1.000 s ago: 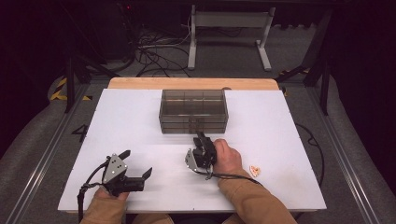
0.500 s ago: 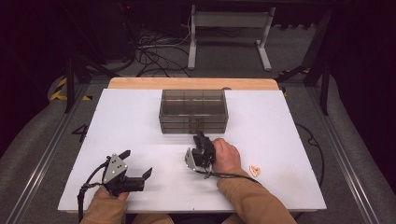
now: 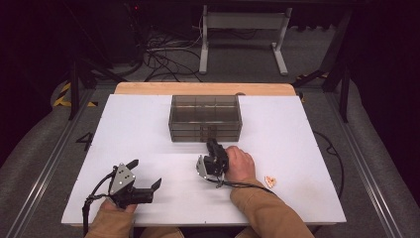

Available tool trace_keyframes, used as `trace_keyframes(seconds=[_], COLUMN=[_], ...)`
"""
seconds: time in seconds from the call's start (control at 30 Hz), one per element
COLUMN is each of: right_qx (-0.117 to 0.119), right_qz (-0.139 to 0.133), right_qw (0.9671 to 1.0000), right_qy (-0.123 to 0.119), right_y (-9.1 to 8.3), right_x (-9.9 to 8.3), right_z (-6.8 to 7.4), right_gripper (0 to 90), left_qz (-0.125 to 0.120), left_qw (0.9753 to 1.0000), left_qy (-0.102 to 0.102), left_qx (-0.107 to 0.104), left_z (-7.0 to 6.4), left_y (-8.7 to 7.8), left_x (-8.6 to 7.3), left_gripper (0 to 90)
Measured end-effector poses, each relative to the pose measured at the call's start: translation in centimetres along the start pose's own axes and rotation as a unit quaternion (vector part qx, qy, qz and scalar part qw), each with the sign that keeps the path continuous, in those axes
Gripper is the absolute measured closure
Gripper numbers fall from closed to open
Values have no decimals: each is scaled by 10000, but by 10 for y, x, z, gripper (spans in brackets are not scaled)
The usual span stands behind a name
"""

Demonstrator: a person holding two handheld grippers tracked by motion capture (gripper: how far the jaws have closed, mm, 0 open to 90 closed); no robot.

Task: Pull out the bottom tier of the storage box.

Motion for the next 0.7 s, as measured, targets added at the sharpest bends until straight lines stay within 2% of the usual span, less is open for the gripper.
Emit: trace_keyframes(seconds=[0.23,0.7], right_qx=[-23,84], right_qz=[14,79], right_qw=[10000,9999], right_qy=[-2,-15], right_y=[1,4], right_x=[1,2], right_z=[1,1], right_gripper=[739,770], left_qz=[3,9], left_qw=[10000,10000], left_qy=[19,26], left_qx=[6,17], left_z=[0,0], left_y=[0,0], left_x=[0,0], left_gripper=[8,8])
Point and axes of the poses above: each handheld gripper's, and its own axes: y roughly forward along the jaws, x roughly out of its top, z roughly to its left, the point moved 2 cm from there along y, roughly forward along the jaws, and after that the axes turned 10 degrees about z, right-handed, at the moved point
